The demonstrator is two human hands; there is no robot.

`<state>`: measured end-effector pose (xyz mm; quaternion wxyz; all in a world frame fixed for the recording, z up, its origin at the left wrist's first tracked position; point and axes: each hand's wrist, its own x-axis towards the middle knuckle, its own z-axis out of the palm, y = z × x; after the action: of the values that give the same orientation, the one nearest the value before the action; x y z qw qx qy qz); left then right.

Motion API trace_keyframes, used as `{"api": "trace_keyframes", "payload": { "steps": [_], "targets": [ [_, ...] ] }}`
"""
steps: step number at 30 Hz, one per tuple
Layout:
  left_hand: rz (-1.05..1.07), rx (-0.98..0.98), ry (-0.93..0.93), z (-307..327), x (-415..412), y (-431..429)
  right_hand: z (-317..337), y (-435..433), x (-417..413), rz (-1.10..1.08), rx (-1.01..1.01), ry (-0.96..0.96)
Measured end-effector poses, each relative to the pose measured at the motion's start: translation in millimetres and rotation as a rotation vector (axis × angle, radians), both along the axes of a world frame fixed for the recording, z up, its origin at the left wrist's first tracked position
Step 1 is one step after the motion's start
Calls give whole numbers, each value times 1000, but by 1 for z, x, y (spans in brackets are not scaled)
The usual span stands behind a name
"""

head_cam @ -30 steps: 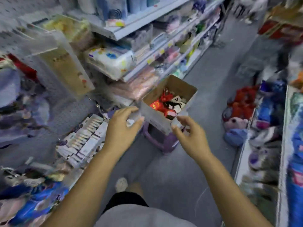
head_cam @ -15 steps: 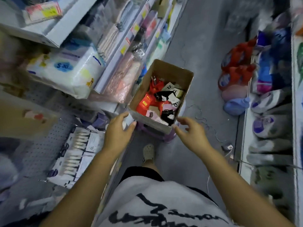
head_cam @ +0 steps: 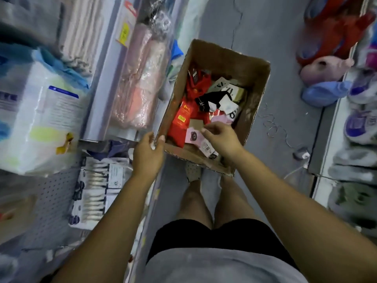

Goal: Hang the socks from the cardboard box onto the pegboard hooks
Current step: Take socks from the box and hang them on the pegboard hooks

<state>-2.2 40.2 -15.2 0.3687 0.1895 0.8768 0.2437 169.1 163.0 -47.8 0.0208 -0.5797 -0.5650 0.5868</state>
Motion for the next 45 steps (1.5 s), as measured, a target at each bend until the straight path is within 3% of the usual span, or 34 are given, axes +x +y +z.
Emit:
{"api": "trace_keyframes", "payload": {
  "steps": [9, 16, 19, 26, 29, 31, 36, 38, 40, 43, 45],
  "targets": [
    [245, 72, 84, -58, 2, 11, -133, 50, -73, -121, -326, -31],
    [271, 126, 71, -67, 3, 8, -171, 45, -101, -262, -630, 35],
    [270, 126, 81, -65, 4, 11, -175, 45, -101, -340, -670, 110],
    [350, 123, 81, -59, 11, 16, -150, 40, -76, -279, -561, 177],
    [413, 214, 230, -46, 25, 27, -109, 41, -56, -188, -554, 214],
    [344, 292, 306, -38, 34, 34, -79, 42, -40, -113, -608, 263],
    [165, 152, -27, -31, 44, 46, -40, 38, -20, -145, -799, 419],
    [120, 109, 46, -33, 45, 44, -44, 37, -19, -87, -753, 359],
    [131, 84, 145, -35, 42, 40, -61, 44, -21, -54, -551, 201],
    [190, 68, 176, -41, 33, 32, -106, 64, -24, -201, -215, -59],
    [196, 64, 175, -47, 28, 26, -134, 78, -26, -224, -111, -222]
  ]
}}
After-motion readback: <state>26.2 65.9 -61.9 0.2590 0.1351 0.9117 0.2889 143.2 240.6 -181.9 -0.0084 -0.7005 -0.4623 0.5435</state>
